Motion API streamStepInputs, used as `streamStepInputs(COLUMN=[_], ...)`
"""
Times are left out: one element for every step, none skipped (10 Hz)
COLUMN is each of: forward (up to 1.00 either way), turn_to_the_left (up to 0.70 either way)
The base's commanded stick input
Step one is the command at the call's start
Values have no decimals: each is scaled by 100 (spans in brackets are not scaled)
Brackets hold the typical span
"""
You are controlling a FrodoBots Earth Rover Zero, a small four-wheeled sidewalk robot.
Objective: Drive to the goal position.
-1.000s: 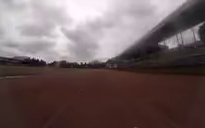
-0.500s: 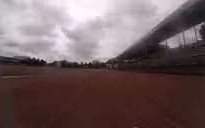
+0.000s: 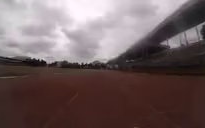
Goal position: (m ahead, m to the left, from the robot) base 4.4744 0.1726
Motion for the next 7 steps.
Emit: streamStepInputs(forward=[67,67,67,67,67,67,67], turn_to_the_left=[0,0,0,0,0,0,0])
